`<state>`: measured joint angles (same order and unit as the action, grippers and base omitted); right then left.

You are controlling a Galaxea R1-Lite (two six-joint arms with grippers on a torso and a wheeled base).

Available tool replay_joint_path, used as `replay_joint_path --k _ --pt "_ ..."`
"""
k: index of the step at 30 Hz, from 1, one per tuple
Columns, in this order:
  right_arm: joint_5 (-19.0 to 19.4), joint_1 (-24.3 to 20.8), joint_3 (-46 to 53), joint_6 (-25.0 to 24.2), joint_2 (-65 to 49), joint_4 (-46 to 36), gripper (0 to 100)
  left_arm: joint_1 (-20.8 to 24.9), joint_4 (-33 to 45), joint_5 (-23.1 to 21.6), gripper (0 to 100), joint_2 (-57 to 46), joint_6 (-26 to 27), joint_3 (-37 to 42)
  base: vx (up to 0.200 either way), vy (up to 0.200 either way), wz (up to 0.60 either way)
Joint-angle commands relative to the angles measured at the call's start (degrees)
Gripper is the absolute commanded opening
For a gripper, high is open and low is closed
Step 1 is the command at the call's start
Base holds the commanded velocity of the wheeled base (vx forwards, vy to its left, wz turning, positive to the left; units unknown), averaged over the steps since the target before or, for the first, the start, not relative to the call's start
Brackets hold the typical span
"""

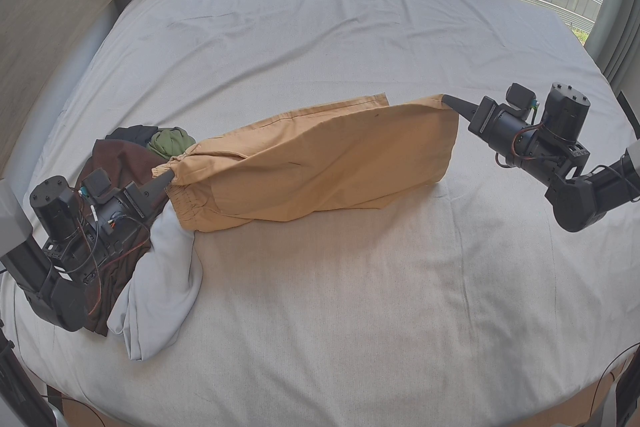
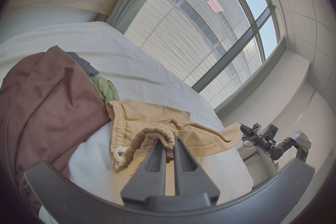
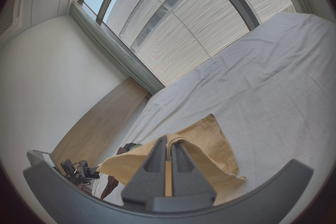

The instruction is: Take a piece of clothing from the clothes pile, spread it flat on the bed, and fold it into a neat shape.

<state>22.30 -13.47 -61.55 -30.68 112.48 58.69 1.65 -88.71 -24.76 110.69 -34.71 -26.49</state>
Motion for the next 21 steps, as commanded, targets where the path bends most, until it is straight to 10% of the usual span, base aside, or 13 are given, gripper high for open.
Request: replay_joint_path --k 1,21 --pt "0.03 0.02 -5.51 0.01 4.06 -2.44 0 0.20 0.03 1.56 0 1.02 -2.03 -3.30 0.000 0.000 0.00" --pt "-0.06 -0.42 -24.32 0.63 14.08 -12.02 0 -0.24 0.03 9.03 0 8.58 -2.65 -10.07 0.000 0.000 0.00"
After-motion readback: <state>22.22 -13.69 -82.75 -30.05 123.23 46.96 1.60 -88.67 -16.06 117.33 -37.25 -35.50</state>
